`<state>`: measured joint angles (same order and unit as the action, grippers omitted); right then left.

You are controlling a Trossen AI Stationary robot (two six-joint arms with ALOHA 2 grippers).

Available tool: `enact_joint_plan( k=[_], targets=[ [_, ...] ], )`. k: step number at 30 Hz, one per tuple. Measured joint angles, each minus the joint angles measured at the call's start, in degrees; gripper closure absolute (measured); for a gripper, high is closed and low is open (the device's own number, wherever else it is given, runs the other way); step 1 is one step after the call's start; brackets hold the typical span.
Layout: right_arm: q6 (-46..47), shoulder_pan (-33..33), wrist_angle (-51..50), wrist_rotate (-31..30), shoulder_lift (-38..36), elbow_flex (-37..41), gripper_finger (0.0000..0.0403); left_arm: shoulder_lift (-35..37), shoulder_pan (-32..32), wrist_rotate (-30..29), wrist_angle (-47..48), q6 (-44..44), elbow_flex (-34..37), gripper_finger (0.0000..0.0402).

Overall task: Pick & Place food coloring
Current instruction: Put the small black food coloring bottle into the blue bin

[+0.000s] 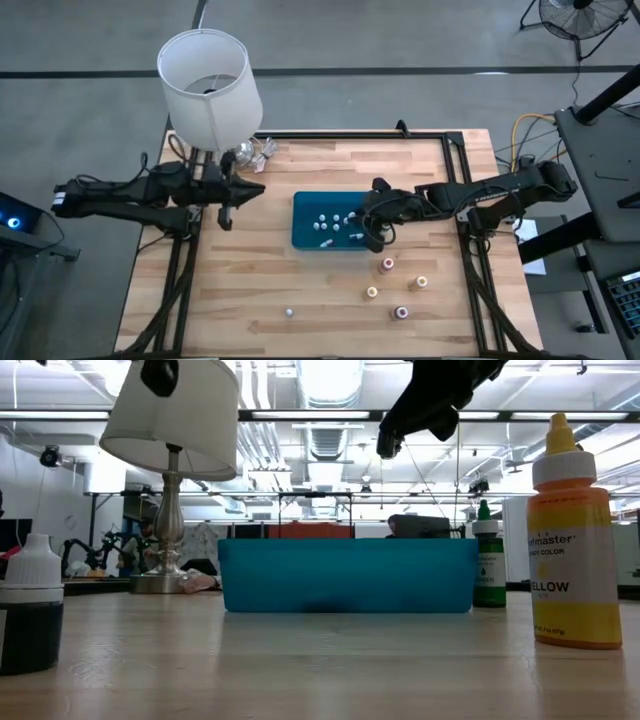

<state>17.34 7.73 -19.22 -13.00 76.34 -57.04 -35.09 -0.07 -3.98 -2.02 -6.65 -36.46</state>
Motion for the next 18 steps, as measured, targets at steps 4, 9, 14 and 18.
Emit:
enact_joint_plan(
  k=[4,9,14,18],
  targets=[
    [0.0,0.0,0.2,0.0,0.0,0.0,0.0358,2.0,0.0,0.5,-4.0,0.9,5.7,0.0400],
    [0.0,0.0,0.2,0.2,0.0,0.0,0.0358,6.7,0.0,4.9,-8.5,-2.0,15.0,0.0400],
    [0.5,0.0,0.2,0.2,0.0,0.0,0.0358,12.8,0.0,4.3,-10.7,-2.0,22.3,0.0400],
    [0.9,0.0,0.2,0.2,0.0,0.0,0.0358,17.4,0.0,3.9,-10.7,-2.0,26.0,0.0400]
  ],
)
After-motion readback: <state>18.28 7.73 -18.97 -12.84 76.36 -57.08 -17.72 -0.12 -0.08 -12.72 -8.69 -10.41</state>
